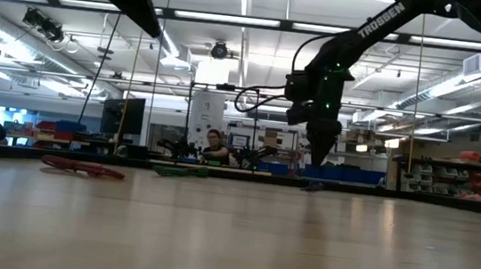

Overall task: Pick and place USB-C Cables
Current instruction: Put the blue charger cable into the bin

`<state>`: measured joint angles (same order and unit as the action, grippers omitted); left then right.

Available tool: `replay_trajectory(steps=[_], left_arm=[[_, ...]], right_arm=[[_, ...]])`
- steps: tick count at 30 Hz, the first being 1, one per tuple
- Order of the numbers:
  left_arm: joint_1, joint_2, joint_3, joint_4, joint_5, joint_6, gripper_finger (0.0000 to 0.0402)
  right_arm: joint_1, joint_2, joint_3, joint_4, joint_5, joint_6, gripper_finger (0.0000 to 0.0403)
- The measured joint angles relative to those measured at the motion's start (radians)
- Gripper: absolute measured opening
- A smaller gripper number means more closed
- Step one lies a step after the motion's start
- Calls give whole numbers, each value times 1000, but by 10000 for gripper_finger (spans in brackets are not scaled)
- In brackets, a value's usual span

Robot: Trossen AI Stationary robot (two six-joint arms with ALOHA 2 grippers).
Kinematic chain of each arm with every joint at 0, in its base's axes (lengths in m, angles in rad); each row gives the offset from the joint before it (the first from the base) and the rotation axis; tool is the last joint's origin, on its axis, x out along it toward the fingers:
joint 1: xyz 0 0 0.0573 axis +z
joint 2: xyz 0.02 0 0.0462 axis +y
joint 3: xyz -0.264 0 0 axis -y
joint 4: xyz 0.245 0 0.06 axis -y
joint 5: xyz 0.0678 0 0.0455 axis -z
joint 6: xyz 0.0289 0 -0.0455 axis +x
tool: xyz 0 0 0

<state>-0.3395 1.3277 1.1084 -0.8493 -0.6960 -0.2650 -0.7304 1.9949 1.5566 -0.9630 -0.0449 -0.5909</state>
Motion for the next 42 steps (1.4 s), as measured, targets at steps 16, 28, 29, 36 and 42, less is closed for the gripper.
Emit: replay_trajectory(steps=[16,28,29,36,42], left_arm=[[153,0,-400,981,545,163,141],[70,-19,-449,1124,581,153,141],[66,-19,-452,1117,575,153,141],[82,-19,-563,1214,513,93,141],[102,-21,-642,1380,510,57,141]], right_arm=[[34,0,0,-41,159,-199,192],[34,0,0,-36,158,-306,164],[31,0,0,-29,157,-309,163],[26,0,-14,8,103,-342,166],[39,0,-112,80,104,-421,176]])
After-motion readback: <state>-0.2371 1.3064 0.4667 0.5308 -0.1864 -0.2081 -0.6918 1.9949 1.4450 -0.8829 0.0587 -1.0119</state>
